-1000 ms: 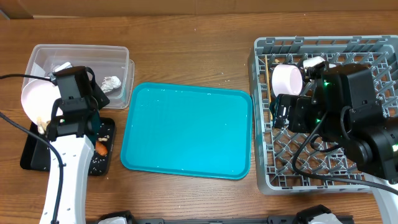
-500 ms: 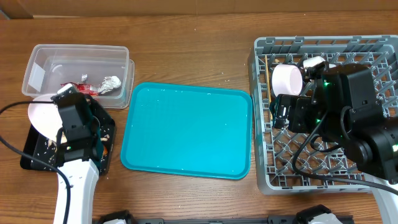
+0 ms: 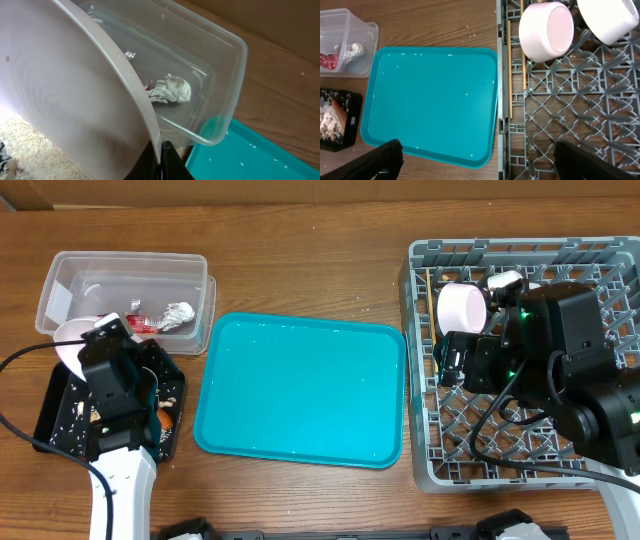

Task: Sort waste into correct bins and load items into the dishwasher
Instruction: 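Tilt the plate with left gripper to dump scraps onto black tray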

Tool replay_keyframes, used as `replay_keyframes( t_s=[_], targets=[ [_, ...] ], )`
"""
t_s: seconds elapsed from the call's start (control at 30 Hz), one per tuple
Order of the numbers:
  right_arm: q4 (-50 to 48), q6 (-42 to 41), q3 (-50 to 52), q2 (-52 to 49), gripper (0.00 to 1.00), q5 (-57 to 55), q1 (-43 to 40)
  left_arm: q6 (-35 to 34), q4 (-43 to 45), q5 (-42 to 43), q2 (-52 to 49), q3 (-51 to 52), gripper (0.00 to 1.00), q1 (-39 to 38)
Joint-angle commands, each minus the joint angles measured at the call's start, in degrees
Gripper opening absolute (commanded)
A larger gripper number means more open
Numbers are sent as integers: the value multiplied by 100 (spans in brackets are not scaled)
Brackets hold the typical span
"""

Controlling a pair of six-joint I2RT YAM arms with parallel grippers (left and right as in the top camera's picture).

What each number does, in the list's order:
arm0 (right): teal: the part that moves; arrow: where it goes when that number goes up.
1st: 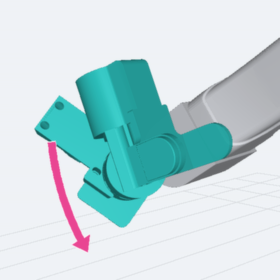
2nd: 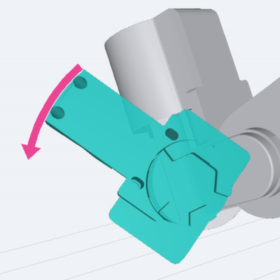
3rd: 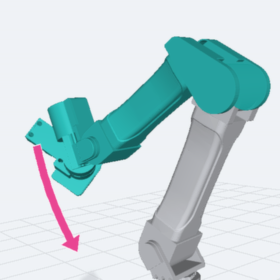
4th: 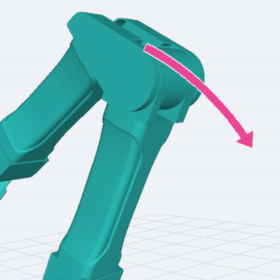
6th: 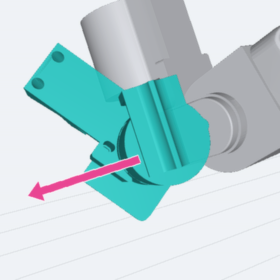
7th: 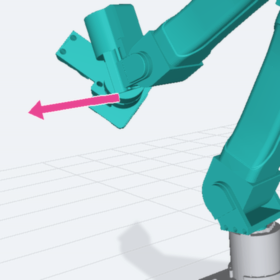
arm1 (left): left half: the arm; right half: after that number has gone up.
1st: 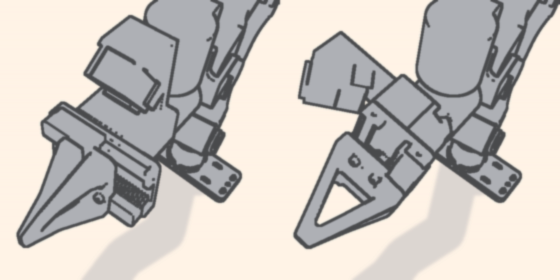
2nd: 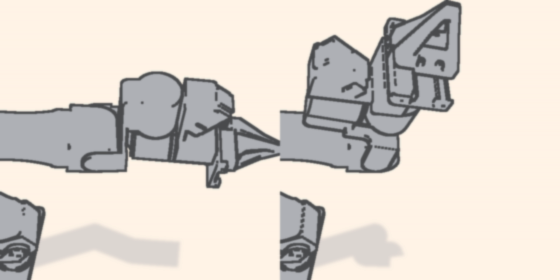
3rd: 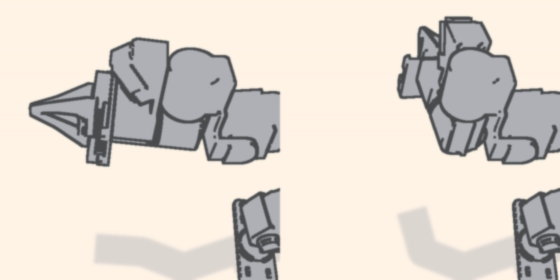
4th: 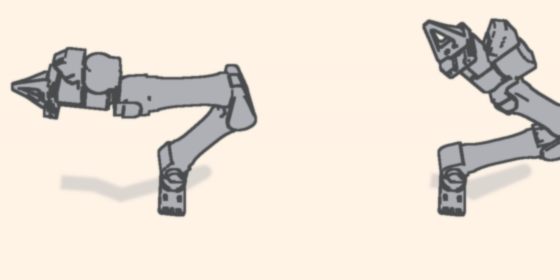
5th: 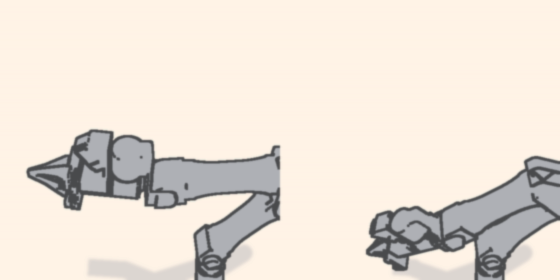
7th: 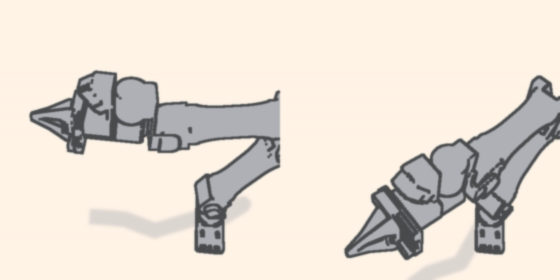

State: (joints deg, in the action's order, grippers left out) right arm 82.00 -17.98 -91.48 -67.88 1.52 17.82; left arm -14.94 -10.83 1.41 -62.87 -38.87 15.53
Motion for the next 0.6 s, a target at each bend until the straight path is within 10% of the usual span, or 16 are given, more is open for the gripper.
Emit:
replay_keyframes(
  t_s=[0.0,0.57],
  targets=[
    [-24,-4,-48,9,100,11,11,221,13,225,275,-11,4,33],
    [-42,-2,-48,9,100,11,11,7,-525,-505,1473,599,4,168]
  ],
)
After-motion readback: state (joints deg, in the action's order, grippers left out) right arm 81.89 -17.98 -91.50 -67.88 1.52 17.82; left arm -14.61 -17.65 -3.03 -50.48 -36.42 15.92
